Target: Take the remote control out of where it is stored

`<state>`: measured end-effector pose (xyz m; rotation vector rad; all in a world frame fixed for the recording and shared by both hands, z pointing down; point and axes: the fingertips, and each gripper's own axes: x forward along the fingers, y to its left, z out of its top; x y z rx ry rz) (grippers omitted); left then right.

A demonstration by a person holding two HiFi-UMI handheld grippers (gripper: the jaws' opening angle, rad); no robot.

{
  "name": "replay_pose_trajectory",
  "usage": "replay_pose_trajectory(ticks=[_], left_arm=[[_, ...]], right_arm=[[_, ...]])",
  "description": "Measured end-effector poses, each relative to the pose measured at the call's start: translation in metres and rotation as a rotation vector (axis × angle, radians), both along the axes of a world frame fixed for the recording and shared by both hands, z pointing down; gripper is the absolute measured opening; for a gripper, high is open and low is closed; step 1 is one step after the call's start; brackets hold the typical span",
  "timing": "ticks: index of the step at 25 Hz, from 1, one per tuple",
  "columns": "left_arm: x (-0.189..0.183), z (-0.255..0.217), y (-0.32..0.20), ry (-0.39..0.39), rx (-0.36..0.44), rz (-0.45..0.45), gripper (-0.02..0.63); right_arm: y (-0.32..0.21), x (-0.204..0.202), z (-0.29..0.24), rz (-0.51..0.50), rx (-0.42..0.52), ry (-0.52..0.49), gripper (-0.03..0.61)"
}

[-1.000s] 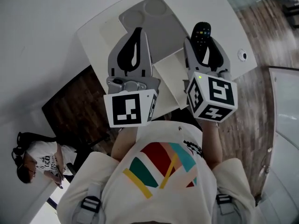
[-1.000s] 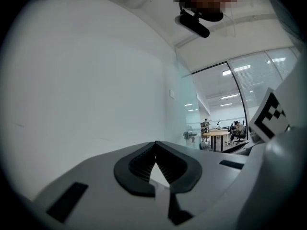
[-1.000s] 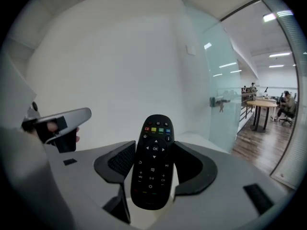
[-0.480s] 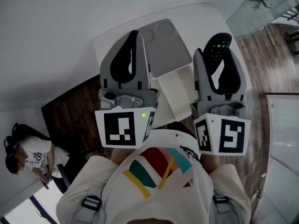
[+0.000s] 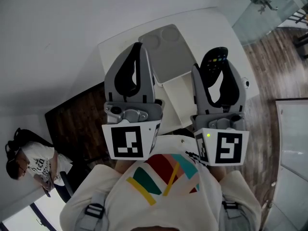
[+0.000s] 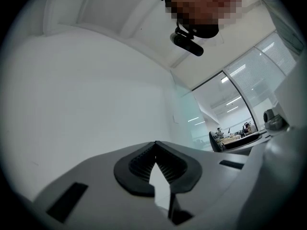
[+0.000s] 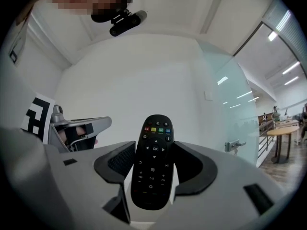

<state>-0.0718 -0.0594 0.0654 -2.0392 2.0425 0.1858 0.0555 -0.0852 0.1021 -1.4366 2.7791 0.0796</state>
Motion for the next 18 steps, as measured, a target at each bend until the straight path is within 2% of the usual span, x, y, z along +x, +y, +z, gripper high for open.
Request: replay_pose_trajectory(ticks=[18], left_arm=[[-0.012,0.012,-0.006,-0.025,-0.026,-0.052,0.006]], right_arm=[[-0.006,0.000,0.006,0.001,-0.005,0.024,0.256]])
